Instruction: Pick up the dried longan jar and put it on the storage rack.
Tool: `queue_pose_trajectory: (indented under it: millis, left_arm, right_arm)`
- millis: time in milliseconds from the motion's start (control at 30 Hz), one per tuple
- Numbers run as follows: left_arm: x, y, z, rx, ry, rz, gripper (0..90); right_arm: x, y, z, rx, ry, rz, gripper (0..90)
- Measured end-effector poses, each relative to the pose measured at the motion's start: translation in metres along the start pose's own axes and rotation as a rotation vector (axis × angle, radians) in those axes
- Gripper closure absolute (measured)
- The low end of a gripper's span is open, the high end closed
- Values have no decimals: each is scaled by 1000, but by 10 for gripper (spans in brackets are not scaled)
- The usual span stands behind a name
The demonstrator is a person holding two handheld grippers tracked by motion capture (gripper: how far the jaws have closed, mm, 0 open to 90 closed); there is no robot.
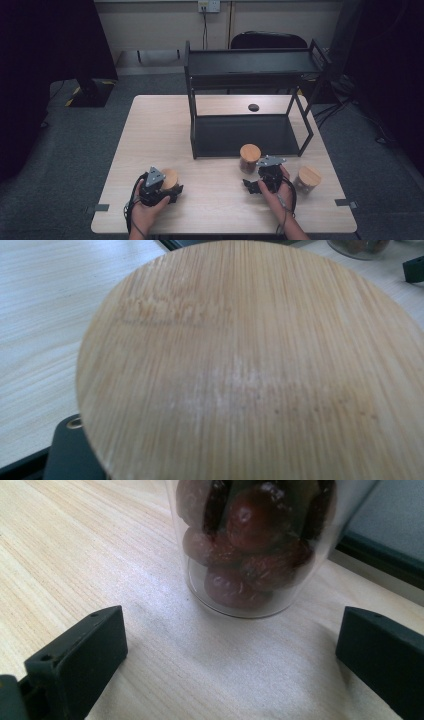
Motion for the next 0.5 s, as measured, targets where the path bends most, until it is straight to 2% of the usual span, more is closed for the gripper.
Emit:
queue_pose_trajectory:
  millis: [100,200,333,500]
  left_arm:
    - [-1,0,1,9,-10,-20,256]
    - [-2,0,2,23,-9,-2,256]
    - [-2,3,3,32,-19,-17,257]
    - [-2,6,6,36,-25,-10,257]
  right_arm:
    - [0,0,0,0,0,0,0]
    - [0,0,0,0,0,0,0]
    - [0,0,0,0,0,0,0]
    - [0,0,0,0,0,1,0]
Point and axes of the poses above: each handheld gripper's, and its own axes: z roughly forward along the jaws, y roughly out of its top, x roughly to its left, the point moved 7 cm from there along z, roughly forward along the jaws, and after that the axes turned 14 degrees about -x, right-handed, at the moved point
